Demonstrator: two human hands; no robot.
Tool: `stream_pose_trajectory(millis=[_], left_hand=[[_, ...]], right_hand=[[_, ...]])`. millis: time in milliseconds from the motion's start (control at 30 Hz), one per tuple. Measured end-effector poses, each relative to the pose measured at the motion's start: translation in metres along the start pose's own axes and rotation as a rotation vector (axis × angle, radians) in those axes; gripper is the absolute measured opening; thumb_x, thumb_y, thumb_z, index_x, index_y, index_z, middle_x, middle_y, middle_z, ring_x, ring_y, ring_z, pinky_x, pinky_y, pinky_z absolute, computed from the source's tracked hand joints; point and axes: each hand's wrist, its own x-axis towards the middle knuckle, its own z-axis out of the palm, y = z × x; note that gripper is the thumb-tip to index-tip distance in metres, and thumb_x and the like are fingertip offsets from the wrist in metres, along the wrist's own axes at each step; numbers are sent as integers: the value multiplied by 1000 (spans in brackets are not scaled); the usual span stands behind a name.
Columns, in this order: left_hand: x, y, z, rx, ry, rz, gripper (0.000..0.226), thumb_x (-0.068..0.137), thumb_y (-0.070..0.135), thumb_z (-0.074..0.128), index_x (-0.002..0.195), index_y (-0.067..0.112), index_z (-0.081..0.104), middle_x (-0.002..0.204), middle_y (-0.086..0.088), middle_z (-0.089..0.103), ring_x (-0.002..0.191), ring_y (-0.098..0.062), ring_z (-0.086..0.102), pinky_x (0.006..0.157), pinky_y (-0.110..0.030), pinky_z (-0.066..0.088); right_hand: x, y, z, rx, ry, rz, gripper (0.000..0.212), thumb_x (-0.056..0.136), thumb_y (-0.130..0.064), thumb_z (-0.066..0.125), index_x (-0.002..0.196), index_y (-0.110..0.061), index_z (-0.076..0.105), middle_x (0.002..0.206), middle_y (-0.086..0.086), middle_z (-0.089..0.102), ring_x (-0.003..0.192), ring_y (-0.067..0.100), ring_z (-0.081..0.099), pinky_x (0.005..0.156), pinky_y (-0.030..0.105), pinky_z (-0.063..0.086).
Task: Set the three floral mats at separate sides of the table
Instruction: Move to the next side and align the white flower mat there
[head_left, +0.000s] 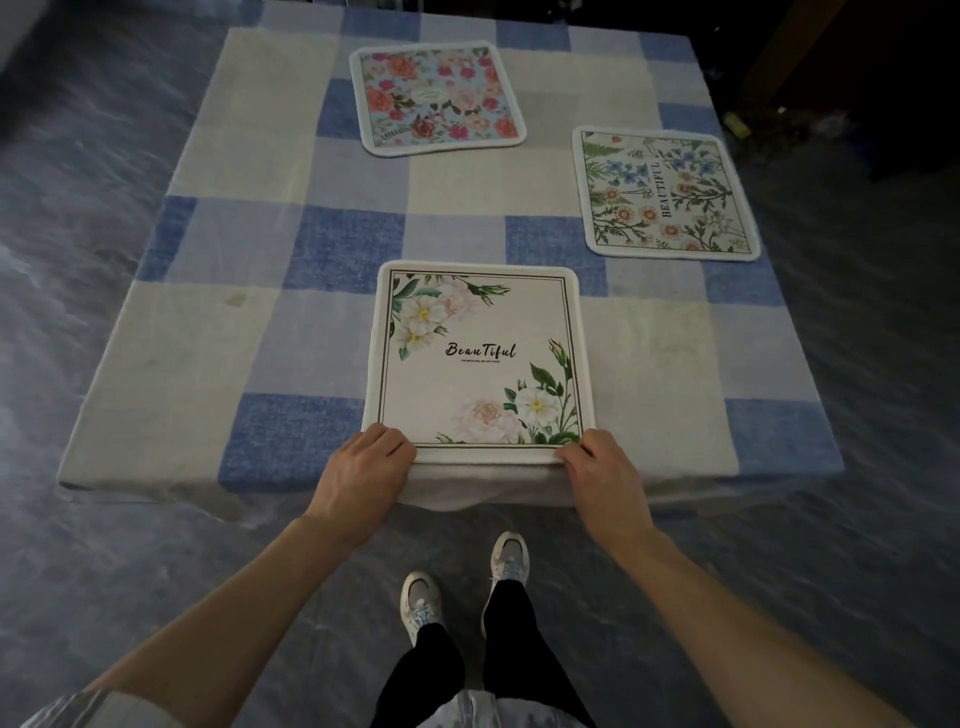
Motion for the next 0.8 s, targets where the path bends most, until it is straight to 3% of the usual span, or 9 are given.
stream_pose_trajectory(millis=[233,367,467,533,667,800], left_hand=[[-1,1,3,12,-27,-51,28,65,11,86,83,10,64,84,-6,64,74,-23,59,63,-36,55],[2,2,3,8,-52,-79,23,71,13,82,84,10,63,86,-6,62,75,-23,57,65,-38,55],[7,2,2,13,-31,-87,10,85,20,68,87,13,62,90,-4,61,80,-23,55,70,-38,53],[13,-1,0,49,-69,-121,15,89,27,63,99,15,63,105,-4,61,94,-24,57,80,-40,52],[26,-9,-2,75,-201,-181,40,90,41,58,122,18,56,137,-6,50,123,-29,45,98,-45,43],[33,-15,-3,58,-304,-182,64,82,59,60,132,20,49,147,-6,38,133,-28,34,104,-48,41]], right_hand=[[-2,-2,-3,19,-24,-4,25,71,1,81,91,-7,70,87,7,57,78,23,56,63,34,55],[-2,-2,-7,64,-56,-18,15,81,-8,74,94,-8,68,93,6,58,87,22,55,71,37,56],[1,-3,-9,54,-110,15,27,84,-20,72,108,-9,64,107,6,57,102,24,53,83,37,53],[5,-4,-10,7,-150,22,38,87,-23,69,121,-9,60,119,9,55,113,27,51,91,41,51],[18,-2,-10,-79,-324,56,56,95,-36,58,145,-20,38,152,11,32,143,31,23,114,45,33],[28,6,-12,-31,-432,68,62,95,-40,55,150,-26,28,161,6,14,149,29,2,119,45,25]])
